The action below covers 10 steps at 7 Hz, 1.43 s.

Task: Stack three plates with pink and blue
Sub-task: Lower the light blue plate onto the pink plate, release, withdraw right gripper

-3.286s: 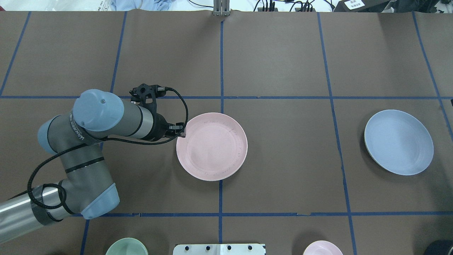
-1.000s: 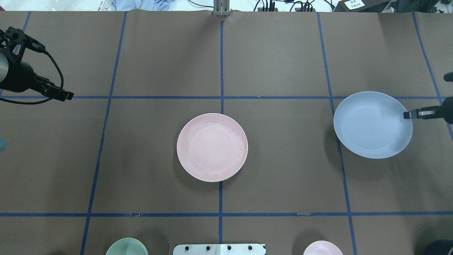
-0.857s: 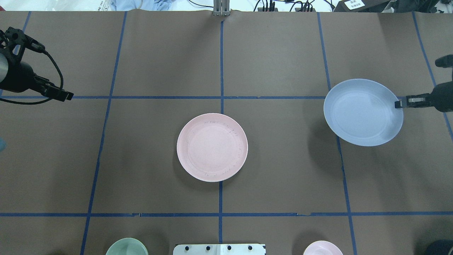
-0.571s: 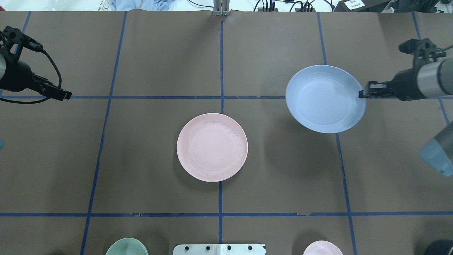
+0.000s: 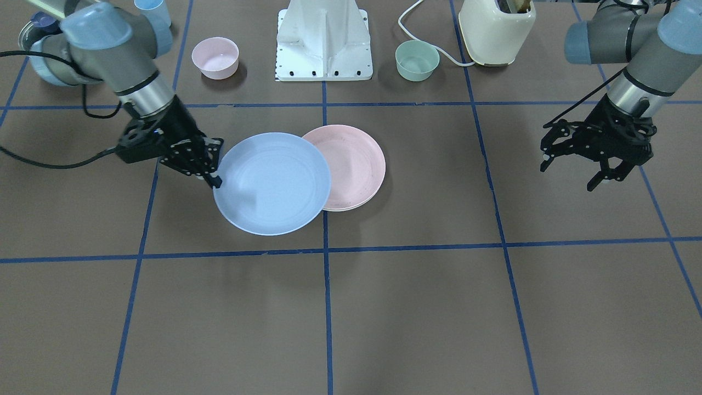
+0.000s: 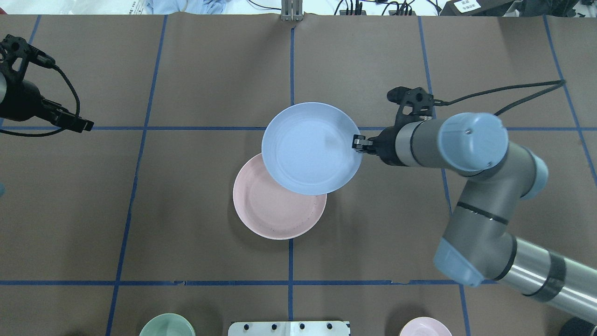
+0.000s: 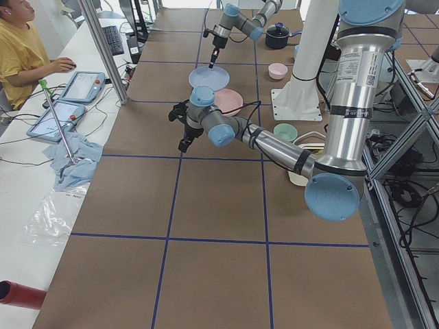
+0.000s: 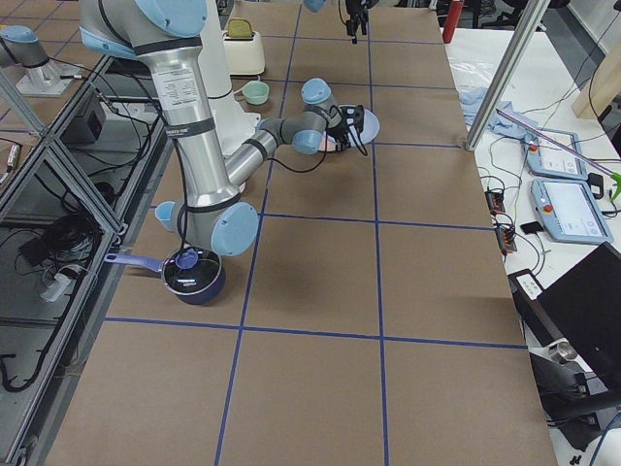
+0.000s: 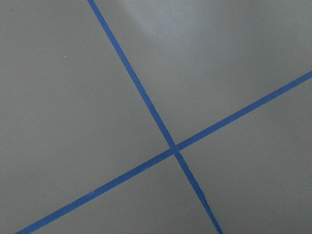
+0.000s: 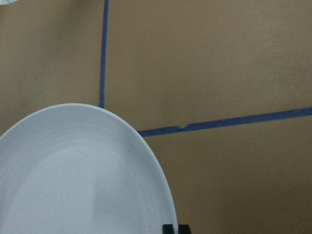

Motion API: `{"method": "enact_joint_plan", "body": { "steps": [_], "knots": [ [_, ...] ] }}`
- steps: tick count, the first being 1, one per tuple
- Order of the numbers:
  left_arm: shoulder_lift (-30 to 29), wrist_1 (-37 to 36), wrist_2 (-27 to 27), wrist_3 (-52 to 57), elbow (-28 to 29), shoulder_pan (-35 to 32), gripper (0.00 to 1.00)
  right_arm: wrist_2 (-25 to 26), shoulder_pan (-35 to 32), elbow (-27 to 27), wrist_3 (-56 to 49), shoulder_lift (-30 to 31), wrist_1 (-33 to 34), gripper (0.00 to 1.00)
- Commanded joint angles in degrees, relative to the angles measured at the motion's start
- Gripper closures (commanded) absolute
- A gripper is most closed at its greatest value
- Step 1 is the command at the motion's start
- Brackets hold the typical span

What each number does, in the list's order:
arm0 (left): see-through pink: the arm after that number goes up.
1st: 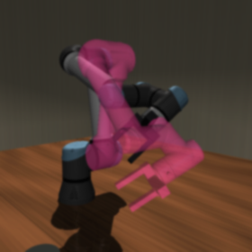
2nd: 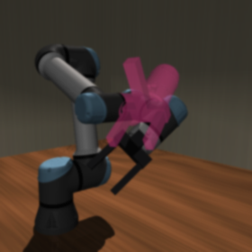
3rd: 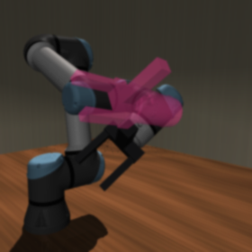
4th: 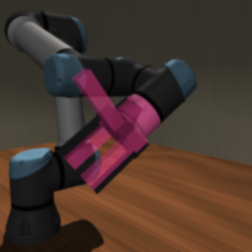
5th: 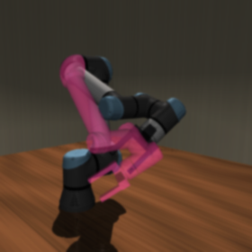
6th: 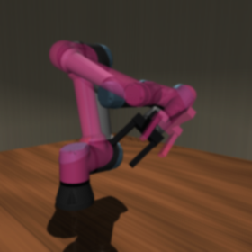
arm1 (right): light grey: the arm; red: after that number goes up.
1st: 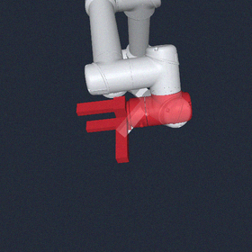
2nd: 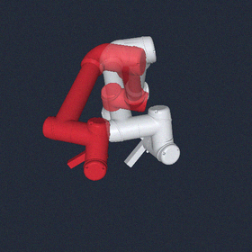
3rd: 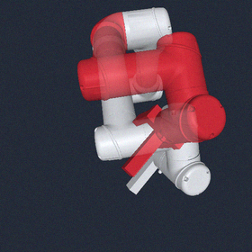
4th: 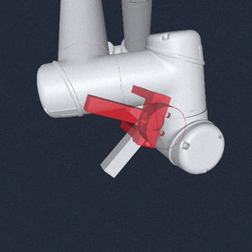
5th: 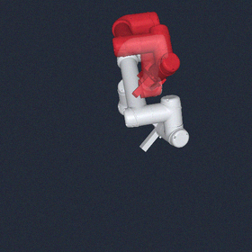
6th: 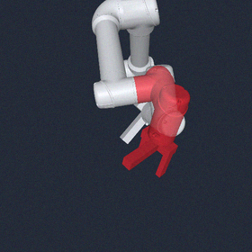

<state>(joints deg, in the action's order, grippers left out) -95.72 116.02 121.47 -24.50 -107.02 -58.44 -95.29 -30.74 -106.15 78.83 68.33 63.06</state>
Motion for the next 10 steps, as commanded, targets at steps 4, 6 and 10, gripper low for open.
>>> {"method": "enact_joint_plan", "body": {
  "steps": [4, 6, 10],
  "knots": [
    [0.0, 0.0, 0.0, -0.1, 0.1, 0.1, 0.00, 9.2, 9.9, 2.7, 1.7, -2.8, 2.0, 0.63],
    [0.0, 0.1, 0.0, -0.1, 0.1, 0.1, 0.00, 9.6, 9.9, 1.8, 1.1, -2.9, 4.2, 0.00],
    [4.4, 0.2, -0.5, 0.7, -0.2, -4.6, 0.00, -17.2, -16.0, -3.4, -28.2, -5.4, 28.1, 0.00]
  ]
}}
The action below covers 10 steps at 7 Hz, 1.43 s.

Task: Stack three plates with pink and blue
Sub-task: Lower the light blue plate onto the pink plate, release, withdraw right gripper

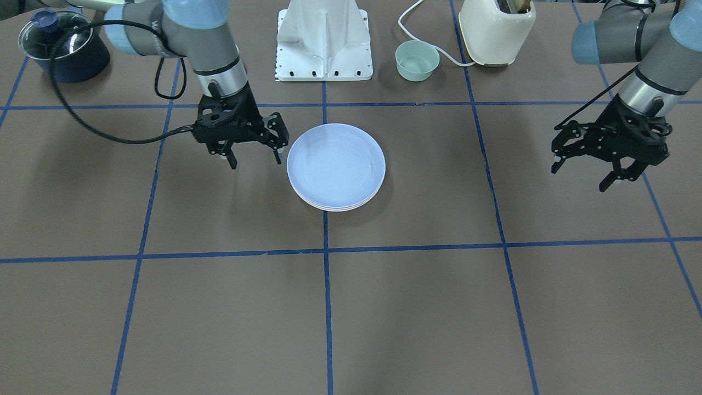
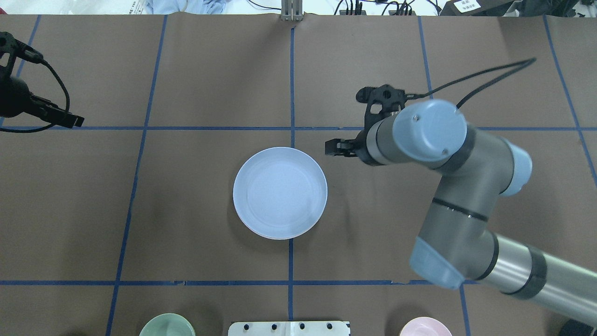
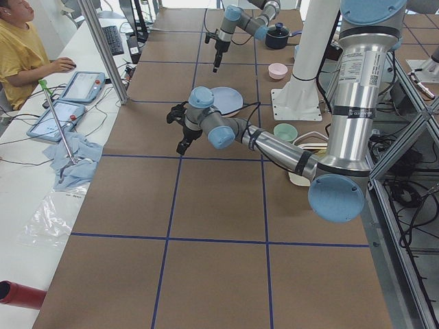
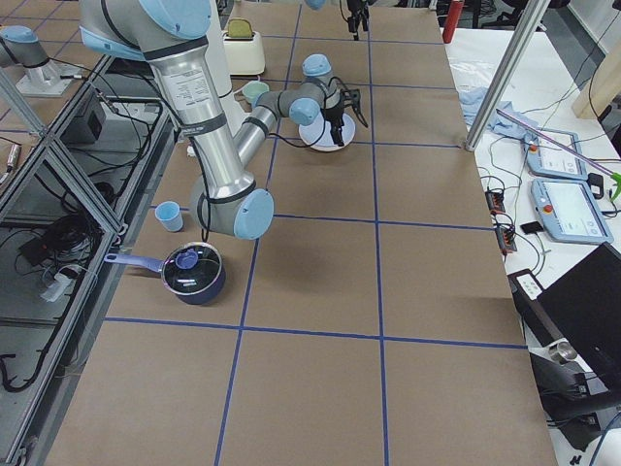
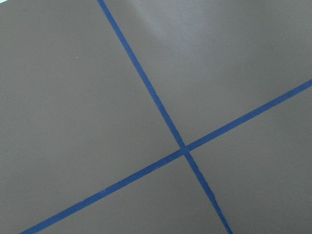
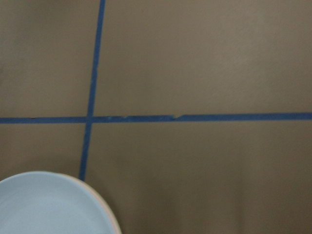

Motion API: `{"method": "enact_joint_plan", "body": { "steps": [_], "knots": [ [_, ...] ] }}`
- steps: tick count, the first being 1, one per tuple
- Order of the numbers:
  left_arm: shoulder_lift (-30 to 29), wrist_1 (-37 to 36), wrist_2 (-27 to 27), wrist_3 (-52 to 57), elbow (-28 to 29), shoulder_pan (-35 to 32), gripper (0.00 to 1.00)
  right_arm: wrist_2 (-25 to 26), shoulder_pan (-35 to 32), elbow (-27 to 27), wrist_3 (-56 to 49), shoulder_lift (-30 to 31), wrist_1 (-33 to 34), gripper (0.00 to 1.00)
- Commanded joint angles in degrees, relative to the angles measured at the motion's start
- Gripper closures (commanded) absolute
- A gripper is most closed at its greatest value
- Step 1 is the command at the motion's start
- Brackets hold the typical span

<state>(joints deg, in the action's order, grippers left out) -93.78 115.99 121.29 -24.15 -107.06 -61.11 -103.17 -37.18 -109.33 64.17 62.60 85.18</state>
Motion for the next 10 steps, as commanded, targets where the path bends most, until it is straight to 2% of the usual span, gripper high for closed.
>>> {"method": "enact_joint_plan", "body": {
  "steps": [1, 3, 4, 5, 6, 7, 9, 10],
  "knots": [
    [3.8, -0.4, 0.1, 0.3, 0.6, -3.6, 0.00, -15.7, -18.4, -0.1, -28.8, 2.4, 11.5, 0.00],
    [6.7, -1.5, 1.8, 0.4, 2.1, -10.5, 0.00, -24.7, -33.3, 3.2, -57.7, 11.2, 13.2, 0.00],
    [7.9, -4.0, 4.7, 3.9, 2.5, -14.3, 0.00, -25.6, -38.0, 4.2, -68.8, 17.1, 12.7, 0.00],
    [9.0, -9.0, 5.3, 17.3, 3.2, -19.2, 0.00, -26.4, -41.2, 4.1, -74.5, 23.0, 12.6, 0.00],
    [8.8, -16.8, 5.8, 30.4, 5.9, -24.6, 0.00, -25.2, -41.8, 4.3, -75.0, 29.6, 12.3, 0.00],
    [9.0, -19.0, 5.9, 39.4, 8.5, -28.3, 0.00, -24.6, -43.1, 4.2, -74.9, 34.5, 12.2, 0.00],
    [7.8, -27.4, 6.1, 39.8, 9.4, -32.4, 0.00, -25.8, -50.0, 3.6, -74.7, 37.3, 11.4, 0.00],
    [8.2, -28.0, 9.0, 38.3, 9.5, -33.2, 0.00, -26.5, -51.7, 3.0, -74.6, 38.8, 11.4, 0.00]
  ]
}}
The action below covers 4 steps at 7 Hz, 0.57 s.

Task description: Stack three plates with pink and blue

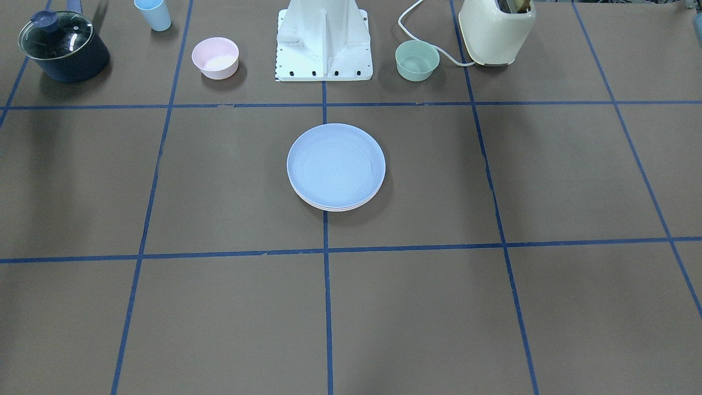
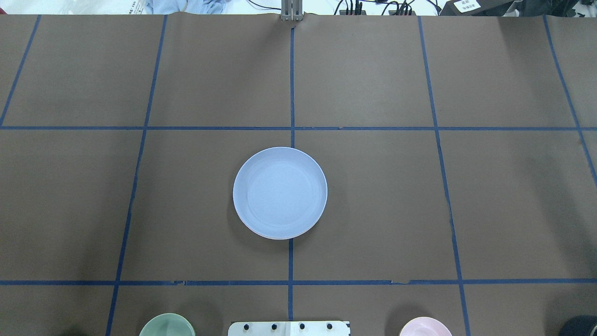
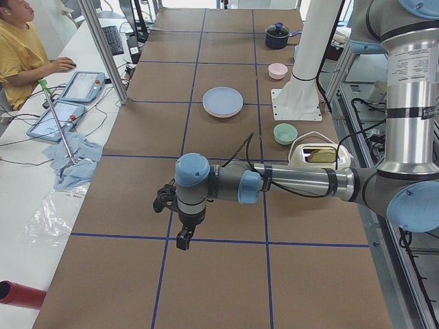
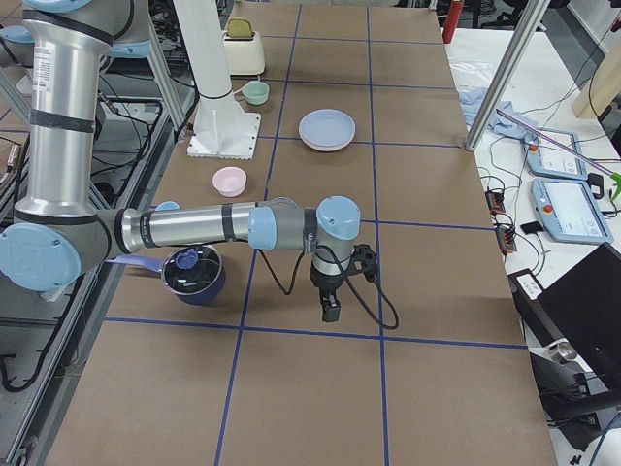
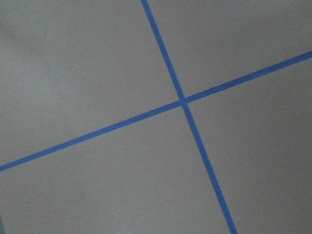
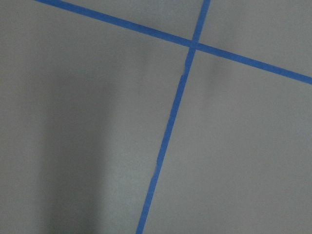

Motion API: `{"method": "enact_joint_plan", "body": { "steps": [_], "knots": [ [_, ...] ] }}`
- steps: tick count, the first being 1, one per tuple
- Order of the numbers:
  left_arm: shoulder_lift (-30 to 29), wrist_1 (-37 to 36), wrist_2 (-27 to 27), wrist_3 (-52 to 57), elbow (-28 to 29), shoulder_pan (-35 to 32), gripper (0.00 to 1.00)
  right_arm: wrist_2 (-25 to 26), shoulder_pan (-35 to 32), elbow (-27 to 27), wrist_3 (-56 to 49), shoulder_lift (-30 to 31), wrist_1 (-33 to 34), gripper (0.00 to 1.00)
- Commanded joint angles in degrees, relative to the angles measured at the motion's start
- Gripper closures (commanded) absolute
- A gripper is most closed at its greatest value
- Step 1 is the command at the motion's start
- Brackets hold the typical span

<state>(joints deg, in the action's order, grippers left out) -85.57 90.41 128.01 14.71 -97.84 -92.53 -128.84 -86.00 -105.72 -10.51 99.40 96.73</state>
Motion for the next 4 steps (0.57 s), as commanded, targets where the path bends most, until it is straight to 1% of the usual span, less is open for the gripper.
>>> {"method": "enact_joint_plan", "body": {
  "steps": [1, 2, 3, 4],
  "knots": [
    [0.6, -2.3, 4.1, -4.3, -0.3, -2.1, 0.00, -1.2, -3.0, -1.1, 0.3, 2.4, -0.1, 0.00],
    [0.3, -2.1, 4.1, -4.5, -0.7, -2.1, 0.00, -1.2, -3.0, -1.0, 0.2, 2.1, -0.1, 0.00],
    [0.1, -1.9, 3.7, -4.6, -0.5, -2.0, 0.00, -1.2, -2.9, -0.6, 0.4, 2.0, -1.5, 0.00],
    [0.3, -1.6, 4.2, -4.4, 0.5, -1.9, 0.00, -1.2, -2.9, -0.4, 0.5, 2.2, -2.4, 0.00]
  ]
}}
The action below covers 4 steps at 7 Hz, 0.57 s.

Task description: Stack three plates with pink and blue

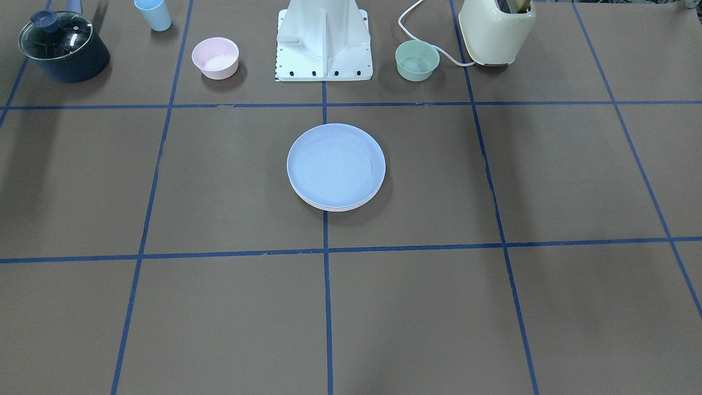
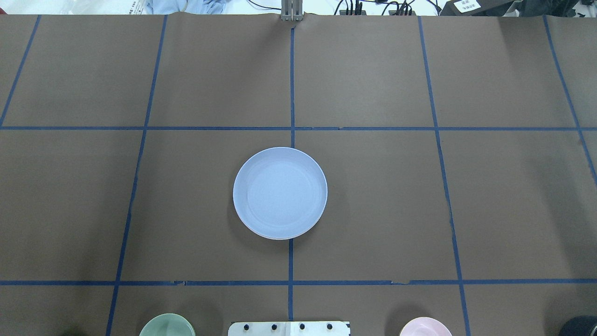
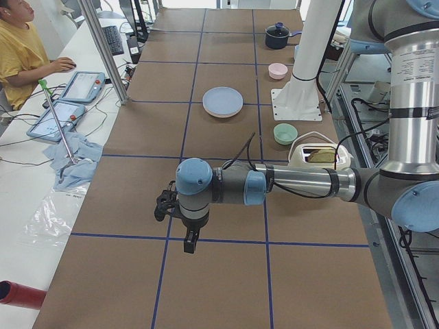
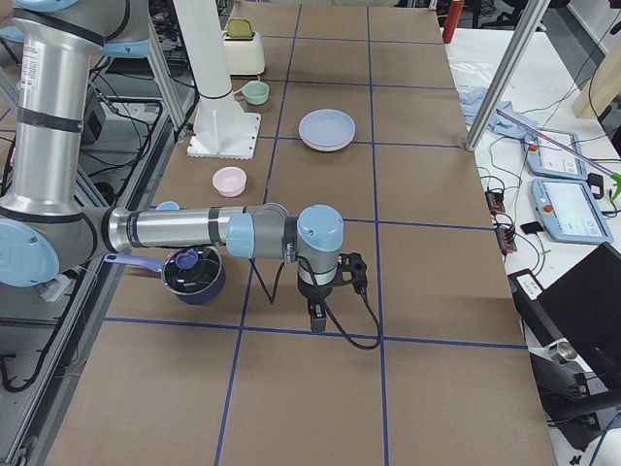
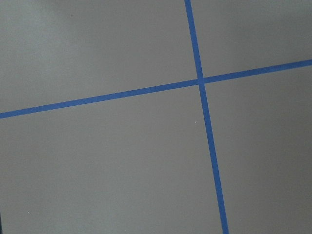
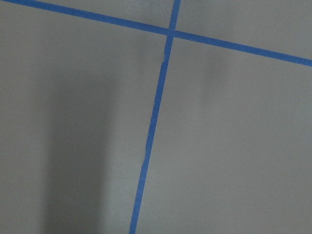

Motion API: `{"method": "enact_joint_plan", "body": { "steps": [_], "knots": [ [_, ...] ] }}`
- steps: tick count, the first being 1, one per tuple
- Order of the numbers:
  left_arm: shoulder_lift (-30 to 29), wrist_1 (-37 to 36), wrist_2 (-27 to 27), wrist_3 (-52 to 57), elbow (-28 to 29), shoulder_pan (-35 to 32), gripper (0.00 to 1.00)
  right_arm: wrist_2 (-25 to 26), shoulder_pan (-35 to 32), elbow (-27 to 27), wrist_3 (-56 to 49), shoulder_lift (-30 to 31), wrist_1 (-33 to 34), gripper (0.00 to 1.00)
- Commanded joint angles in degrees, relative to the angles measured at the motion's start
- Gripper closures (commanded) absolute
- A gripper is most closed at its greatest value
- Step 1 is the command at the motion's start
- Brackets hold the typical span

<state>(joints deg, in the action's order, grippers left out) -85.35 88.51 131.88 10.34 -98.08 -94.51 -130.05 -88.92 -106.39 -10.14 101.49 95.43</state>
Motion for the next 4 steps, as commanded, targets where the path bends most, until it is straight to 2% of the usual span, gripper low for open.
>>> {"method": "enact_joint_plan", "body": {
  "steps": [1, 4],
  "knots": [
    [0.0, 0.3, 0.2, -0.1, 0.7, 0.1, 0.00, -0.1, 0.0, 0.2, 0.1, 0.1, -1.2, 0.00],
    [0.1, 1.7, 0.3, 0.4, 0.5, 0.4, 0.00, -0.1, 0.0, 0.2, 0.1, 0.0, -1.2, 0.00]
  ]
}}
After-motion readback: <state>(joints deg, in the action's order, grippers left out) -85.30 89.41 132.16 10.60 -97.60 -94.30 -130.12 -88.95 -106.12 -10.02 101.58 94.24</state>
